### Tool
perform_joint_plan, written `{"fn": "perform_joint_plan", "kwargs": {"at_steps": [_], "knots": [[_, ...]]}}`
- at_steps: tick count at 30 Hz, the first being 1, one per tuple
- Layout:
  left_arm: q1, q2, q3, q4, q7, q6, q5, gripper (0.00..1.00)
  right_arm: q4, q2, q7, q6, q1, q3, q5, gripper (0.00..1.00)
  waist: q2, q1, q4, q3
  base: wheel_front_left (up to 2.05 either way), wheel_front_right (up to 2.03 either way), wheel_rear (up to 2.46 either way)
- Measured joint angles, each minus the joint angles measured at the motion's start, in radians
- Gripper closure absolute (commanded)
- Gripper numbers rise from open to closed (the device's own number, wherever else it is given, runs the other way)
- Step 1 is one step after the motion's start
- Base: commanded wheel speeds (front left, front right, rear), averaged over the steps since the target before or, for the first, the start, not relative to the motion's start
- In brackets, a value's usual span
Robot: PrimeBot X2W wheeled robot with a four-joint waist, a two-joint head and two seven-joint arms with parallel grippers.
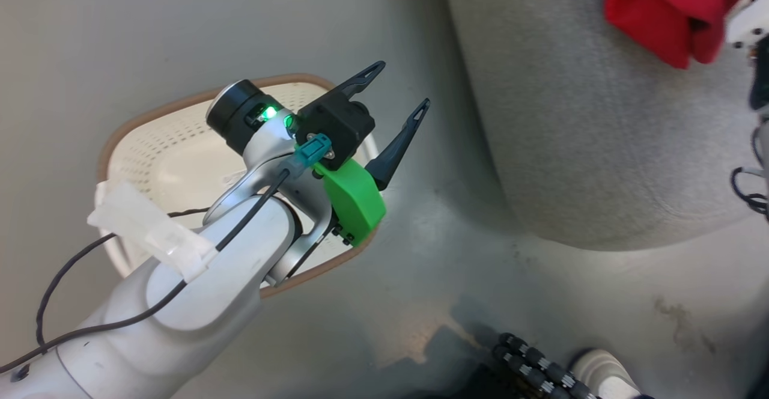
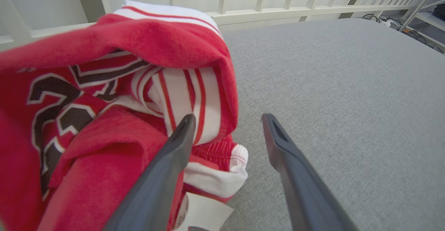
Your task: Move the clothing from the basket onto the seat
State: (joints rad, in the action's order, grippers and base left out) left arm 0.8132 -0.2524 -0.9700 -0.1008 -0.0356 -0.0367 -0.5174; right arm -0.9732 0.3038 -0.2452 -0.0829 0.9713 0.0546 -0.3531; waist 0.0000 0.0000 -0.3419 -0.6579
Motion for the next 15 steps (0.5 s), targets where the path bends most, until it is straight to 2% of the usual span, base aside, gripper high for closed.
{"fn": "perform_joint_plan", "kwargs": {"at_steps": [9, 15], "knots": [[-0.031, -0.021, 0.009, 0.002, 0.01, 0.0, -0.008, 0.0, 0.031, -0.016, -0.007, 0.023, -0.062, 0.004, 0.001, 0.0, 0.0, 0.0, -0.077, 0.02, 0.0, 0.0, 0.0], [-0.058, -0.023, 0.054, -0.003, 0.048, -0.014, -0.034, 0.0, 0.119, 0.001, -0.007, 0.026, -0.083, -0.009, 0.012, 0.0, 0.0, 0.0, -0.108, 0.07, 0.0, 0.0, 0.0]]}}
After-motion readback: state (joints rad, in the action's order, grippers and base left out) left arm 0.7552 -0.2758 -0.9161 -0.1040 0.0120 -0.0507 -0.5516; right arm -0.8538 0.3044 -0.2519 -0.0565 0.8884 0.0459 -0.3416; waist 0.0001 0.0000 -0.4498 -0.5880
